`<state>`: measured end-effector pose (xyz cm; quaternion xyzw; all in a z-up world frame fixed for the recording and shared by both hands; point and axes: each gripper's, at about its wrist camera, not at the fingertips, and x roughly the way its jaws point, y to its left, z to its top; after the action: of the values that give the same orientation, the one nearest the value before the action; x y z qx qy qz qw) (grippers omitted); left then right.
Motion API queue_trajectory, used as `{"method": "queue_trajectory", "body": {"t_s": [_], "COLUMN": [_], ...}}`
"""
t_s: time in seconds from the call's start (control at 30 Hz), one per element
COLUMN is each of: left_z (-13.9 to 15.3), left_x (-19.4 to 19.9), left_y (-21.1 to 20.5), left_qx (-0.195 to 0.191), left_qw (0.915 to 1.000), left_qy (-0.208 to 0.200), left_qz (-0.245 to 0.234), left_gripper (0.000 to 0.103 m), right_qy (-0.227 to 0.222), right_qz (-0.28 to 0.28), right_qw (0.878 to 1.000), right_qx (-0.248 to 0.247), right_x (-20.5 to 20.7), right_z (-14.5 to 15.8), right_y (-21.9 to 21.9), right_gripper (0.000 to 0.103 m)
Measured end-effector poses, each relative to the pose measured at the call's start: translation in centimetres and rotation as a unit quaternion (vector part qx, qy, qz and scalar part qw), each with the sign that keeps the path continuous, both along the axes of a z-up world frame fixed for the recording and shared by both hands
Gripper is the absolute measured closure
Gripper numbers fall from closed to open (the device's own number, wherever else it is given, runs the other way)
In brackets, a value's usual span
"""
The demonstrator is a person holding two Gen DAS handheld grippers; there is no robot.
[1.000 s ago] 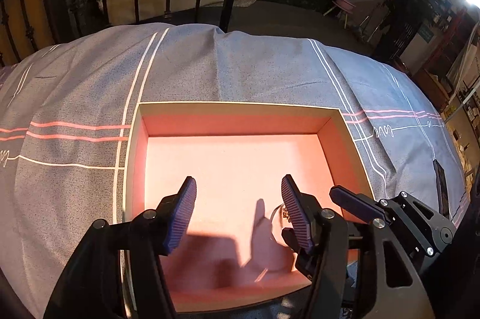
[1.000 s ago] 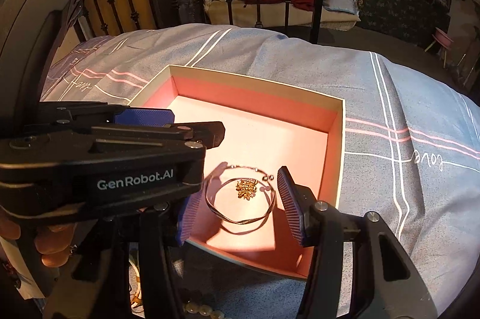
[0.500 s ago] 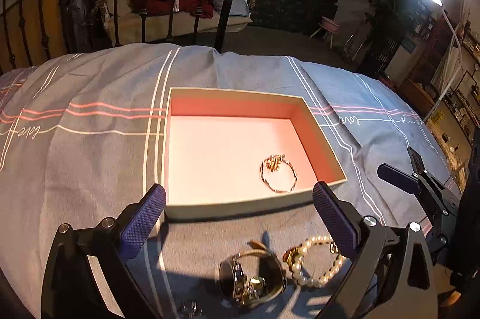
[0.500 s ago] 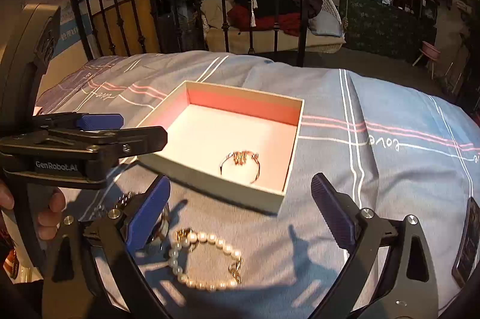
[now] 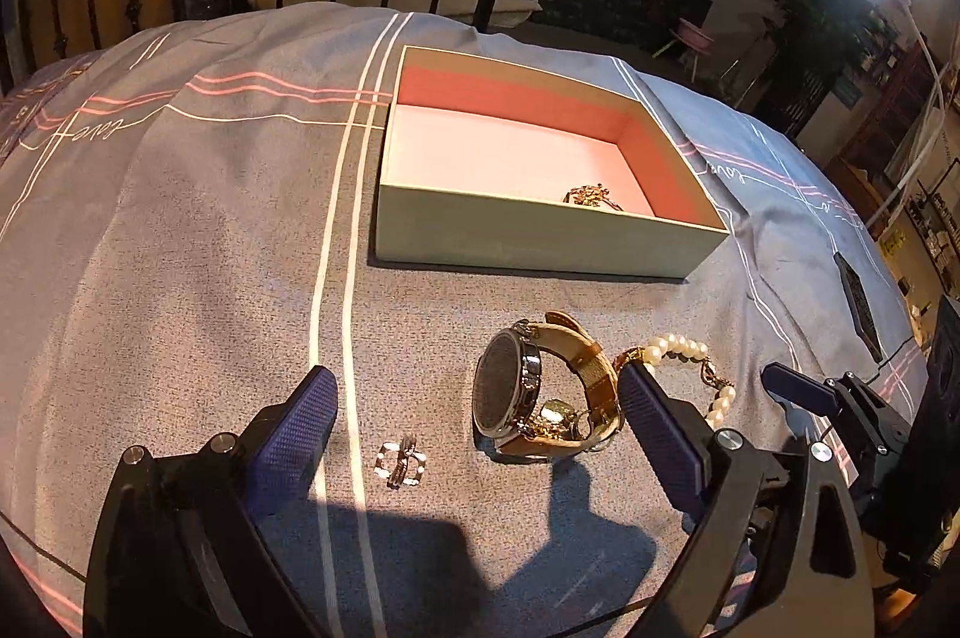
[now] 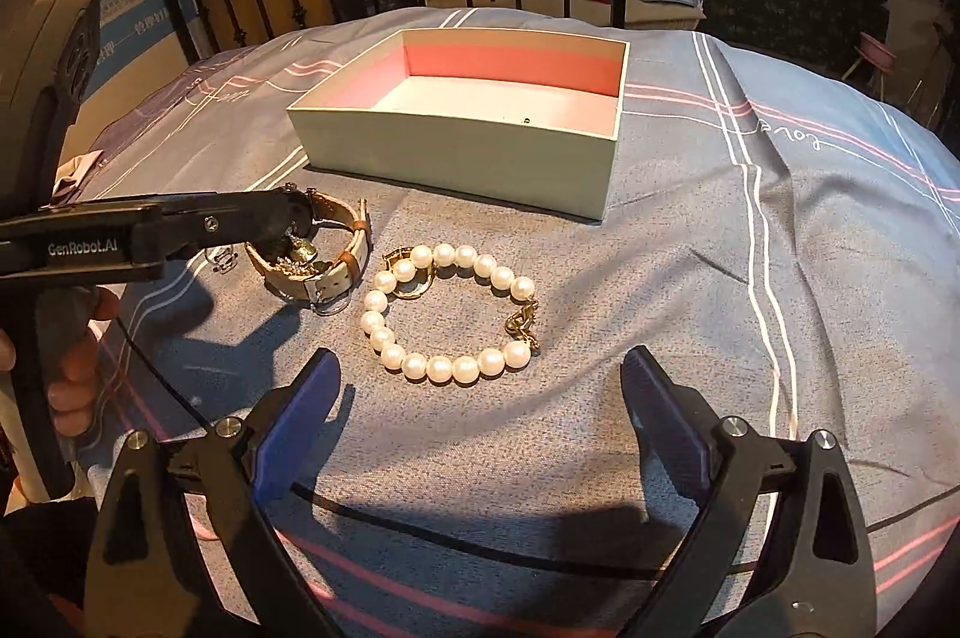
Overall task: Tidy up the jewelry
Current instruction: 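Close the left gripper on the tan-strap watch face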
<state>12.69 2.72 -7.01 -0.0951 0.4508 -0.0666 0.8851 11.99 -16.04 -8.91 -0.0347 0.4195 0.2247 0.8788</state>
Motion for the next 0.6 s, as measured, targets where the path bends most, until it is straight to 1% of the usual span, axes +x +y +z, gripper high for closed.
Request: {"method": "queue_trajectory", "body": {"t_s": [0.07,0.1,0.17,0.23,0.27,0.3,0.33,0.37,0.4,0.43,0.5,0.6], "left_z": [-0.3,-0.4,-0.7,-0.8,-0.9,-0.9,-1.0,-1.1,-1.3,-1.5,-1.6,-1.4], "left_x": [0.3,0.5,0.9,1.3,1.4,1.6,1.6,1.7,1.8,1.7,1.6,1.6], "left_y": [-0.1,-0.2,-0.7,-1.3,-1.6,-1.9,-2.2,-2.6,-2.9,-3.1,-3.2,-2.8], "left_qx": [0.013,0.018,0.028,0.039,0.043,0.046,0.053,0.057,0.061,0.067,0.070,0.057], "left_qw": [0.9999,0.9998,0.9995,0.9989,0.9986,0.9982,0.9977,0.9970,0.9961,0.9954,0.9948,0.9958], "left_qy": [0.000,0.000,0.005,0.005,0.003,0.002,0.000,0.000,0.001,0.003,-0.001,-0.006], "left_qz": [0.005,0.002,-0.011,-0.024,-0.030,-0.038,-0.043,-0.053,-0.063,-0.068,-0.074,-0.071], "left_gripper": [0.016,0.024,0.037,0.045,0.046,0.049,0.058,0.062,0.075,0.083,0.085,0.090], "right_qy": [0.002,0.002,0.003,0.003,0.003,0.002,0.002,0.003,0.003,0.005,0.009,0.012], "right_qz": [0.000,0.000,0.000,0.001,0.001,0.001,0.001,0.003,0.004,0.006,0.011,0.017], "right_qw": [1.000,1.000,1.000,1.000,1.000,1.000,1.000,1.000,1.000,1.000,1.000,0.999], "right_qx": [-0.001,-0.001,-0.002,-0.003,-0.004,-0.005,-0.007,-0.010,-0.014,-0.017,-0.019,-0.025], "right_x": [0.0,0.0,0.1,0.2,0.3,0.4,0.6,0.8,1.0,1.3,1.8,2.3], "right_z": [-0.1,-0.1,-0.2,-0.2,-0.2,-0.2,-0.1,-0.2,-0.2,-0.2,-0.4,-0.5], "right_y": [0.0,-0.1,0.0,0.1,0.1,0.2,0.3,0.5,0.6,0.8,1.2,1.9], "right_gripper": [0.009,0.009,0.009,0.009,0.009,0.009,0.009,0.009,0.009,0.009,0.009,0.009]}}
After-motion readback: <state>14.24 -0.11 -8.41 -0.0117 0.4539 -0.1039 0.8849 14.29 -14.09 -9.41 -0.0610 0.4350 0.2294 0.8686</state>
